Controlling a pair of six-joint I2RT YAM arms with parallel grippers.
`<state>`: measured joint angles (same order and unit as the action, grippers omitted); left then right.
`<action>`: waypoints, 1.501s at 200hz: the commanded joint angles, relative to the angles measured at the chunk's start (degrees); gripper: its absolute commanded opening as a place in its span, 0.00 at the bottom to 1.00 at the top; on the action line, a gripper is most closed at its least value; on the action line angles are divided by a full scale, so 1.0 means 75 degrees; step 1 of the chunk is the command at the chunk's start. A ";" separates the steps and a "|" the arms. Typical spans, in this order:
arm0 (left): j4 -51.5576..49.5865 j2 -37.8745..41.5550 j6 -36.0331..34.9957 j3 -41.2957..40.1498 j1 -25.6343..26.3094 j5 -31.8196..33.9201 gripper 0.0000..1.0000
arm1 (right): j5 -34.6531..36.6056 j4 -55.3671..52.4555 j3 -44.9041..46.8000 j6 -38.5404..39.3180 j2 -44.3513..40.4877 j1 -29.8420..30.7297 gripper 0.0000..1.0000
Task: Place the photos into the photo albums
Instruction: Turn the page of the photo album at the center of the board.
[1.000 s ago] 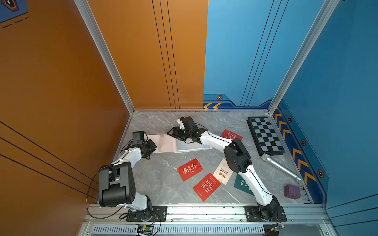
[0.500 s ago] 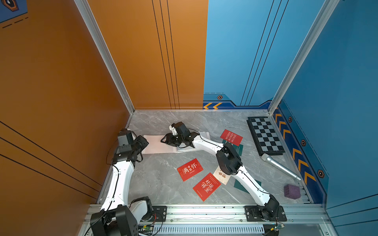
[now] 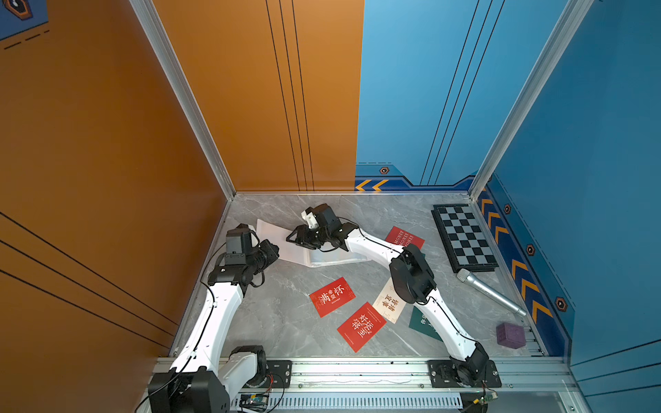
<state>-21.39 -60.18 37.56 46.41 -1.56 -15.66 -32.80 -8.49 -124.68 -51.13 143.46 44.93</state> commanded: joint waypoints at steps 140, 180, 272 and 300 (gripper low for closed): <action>-0.0313 0.0255 0.0404 0.0306 0.1570 0.0409 0.19 | 0.0189 -0.0075 0.0813 0.0368 -0.0762 -0.0386 0.57; -0.0463 0.0263 0.0439 0.0116 0.1915 0.0524 0.20 | 0.0283 -0.0064 0.1158 0.0472 -0.1072 -0.0518 0.57; -0.0827 0.0242 0.0966 -0.0987 0.2810 0.0726 0.21 | 0.0181 -0.0339 0.2127 0.0776 -0.2154 -0.1146 0.58; -0.0992 0.0153 0.1032 -0.1724 0.2934 0.0818 0.21 | 0.0127 -0.1012 0.2682 0.1284 -0.2815 -0.1500 0.59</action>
<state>-25.26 -58.98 43.99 37.50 19.79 -11.05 -31.46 -10.85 -107.79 -45.87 128.11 36.38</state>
